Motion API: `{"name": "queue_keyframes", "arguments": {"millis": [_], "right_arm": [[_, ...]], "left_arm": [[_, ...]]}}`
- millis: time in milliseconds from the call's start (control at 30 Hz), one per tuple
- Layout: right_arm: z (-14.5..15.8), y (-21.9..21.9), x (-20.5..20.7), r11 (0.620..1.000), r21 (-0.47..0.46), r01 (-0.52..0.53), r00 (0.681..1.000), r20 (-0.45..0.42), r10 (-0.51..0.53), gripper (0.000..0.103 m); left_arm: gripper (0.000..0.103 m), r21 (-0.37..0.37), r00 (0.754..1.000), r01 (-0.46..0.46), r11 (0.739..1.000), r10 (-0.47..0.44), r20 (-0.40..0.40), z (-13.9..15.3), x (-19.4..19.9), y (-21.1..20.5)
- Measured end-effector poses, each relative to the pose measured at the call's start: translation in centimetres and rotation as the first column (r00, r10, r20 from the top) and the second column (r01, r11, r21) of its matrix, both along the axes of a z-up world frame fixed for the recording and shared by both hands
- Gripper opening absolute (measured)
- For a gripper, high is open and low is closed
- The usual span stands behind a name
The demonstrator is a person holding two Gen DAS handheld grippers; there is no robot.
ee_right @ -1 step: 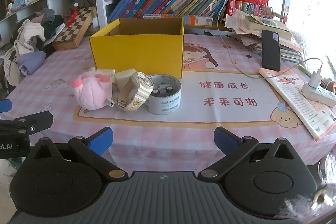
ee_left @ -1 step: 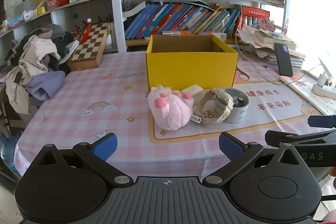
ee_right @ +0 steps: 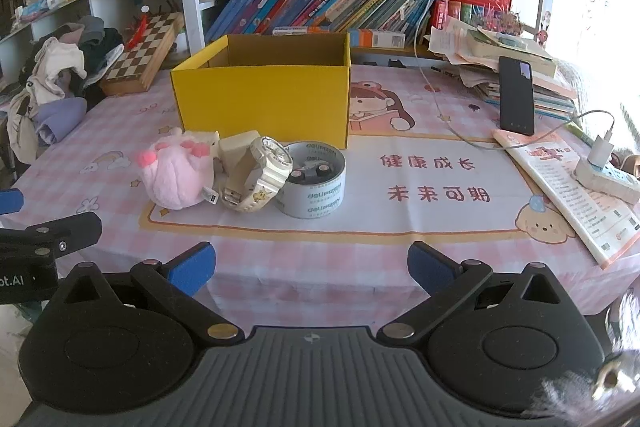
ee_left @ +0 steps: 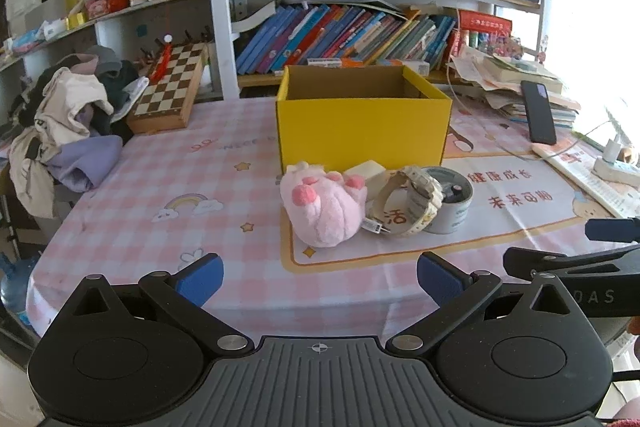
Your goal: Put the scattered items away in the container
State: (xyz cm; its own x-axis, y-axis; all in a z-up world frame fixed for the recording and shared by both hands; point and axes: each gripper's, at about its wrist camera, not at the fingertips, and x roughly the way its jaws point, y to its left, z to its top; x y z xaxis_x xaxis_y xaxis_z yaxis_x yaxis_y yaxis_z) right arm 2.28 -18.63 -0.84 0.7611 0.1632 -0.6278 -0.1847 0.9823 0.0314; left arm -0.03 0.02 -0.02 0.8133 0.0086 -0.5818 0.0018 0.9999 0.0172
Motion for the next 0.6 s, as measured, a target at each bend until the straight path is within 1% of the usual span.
{"name": "queue_keyframes", "arguments": {"millis": [67, 167, 267, 333, 600], "right_arm": [[0.01, -0.09, 0.02, 1.000, -0.001, 0.000, 1.000, 0.000, 0.000, 0.103], [0.02, -0.23, 0.05, 1.000, -0.003, 0.000, 1.000, 0.000, 0.000, 0.103], [0.03, -0.34, 0.05, 1.000, -0.004, 0.000, 1.000, 0.000, 0.000, 0.103], [0.02, -0.30, -0.07, 1.000, -0.003, 0.002, 1.000, -0.001, -0.002, 0.103], [-0.07, -0.19, -0.34, 1.000, -0.005, 0.003, 1.000, -0.004, -0.003, 0.103]], "left_arm": [[0.103, -0.002, 1.000, -0.001, 1.000, 0.001, -0.003, -0.05, -0.15, 0.12], [0.103, 0.015, 1.000, 0.001, 1.000, -0.001, 0.001, -0.04, -0.80, -0.28], [0.103, 0.021, 1.000, 0.006, 1.000, -0.005, -0.023, 0.02, -0.31, -0.57], [0.103, 0.006, 1.000, 0.011, 1.000, -0.011, -0.025, 0.07, -0.16, -0.23], [0.103, -0.004, 1.000, 0.012, 1.000, -0.012, -0.025, 0.05, -0.24, -0.26]]}}
